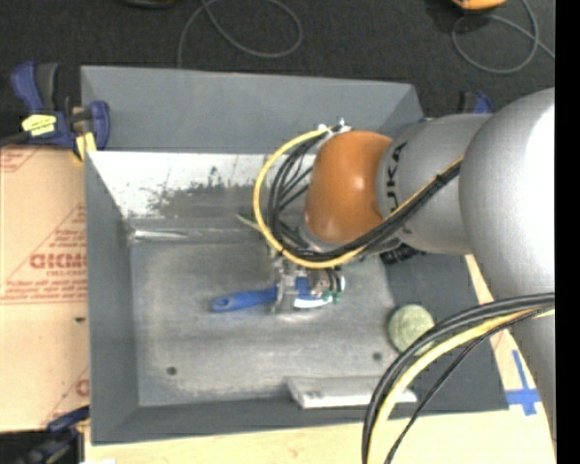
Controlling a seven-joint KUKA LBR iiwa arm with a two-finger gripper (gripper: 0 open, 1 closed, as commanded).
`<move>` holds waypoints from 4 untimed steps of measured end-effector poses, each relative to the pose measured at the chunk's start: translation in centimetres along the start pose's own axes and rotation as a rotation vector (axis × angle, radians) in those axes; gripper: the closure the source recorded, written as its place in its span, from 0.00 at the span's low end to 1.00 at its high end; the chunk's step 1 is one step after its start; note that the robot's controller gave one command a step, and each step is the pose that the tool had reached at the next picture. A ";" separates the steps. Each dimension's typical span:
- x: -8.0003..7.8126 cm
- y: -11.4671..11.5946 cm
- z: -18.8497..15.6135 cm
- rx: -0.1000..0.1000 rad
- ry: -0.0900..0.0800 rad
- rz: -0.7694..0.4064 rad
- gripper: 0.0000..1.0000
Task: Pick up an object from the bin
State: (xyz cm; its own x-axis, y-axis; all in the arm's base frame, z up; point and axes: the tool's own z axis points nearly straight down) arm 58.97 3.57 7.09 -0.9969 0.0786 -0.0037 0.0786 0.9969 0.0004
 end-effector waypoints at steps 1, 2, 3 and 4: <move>0.0 0.0 0.0 0.000 0.000 0.000 1.00; 0.1 0.0 -0.3 0.000 0.002 0.001 1.00; 0.3 0.0 -1.5 0.001 0.010 0.001 1.00; 0.2 -0.1 -3.7 0.001 0.009 0.002 1.00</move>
Offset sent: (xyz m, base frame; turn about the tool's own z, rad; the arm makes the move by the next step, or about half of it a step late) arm -0.0001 -0.0002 0.0325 0.0000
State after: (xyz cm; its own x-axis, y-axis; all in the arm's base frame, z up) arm 58.73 3.53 10.77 -0.9967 0.0805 0.0051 0.0805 0.9968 -0.0003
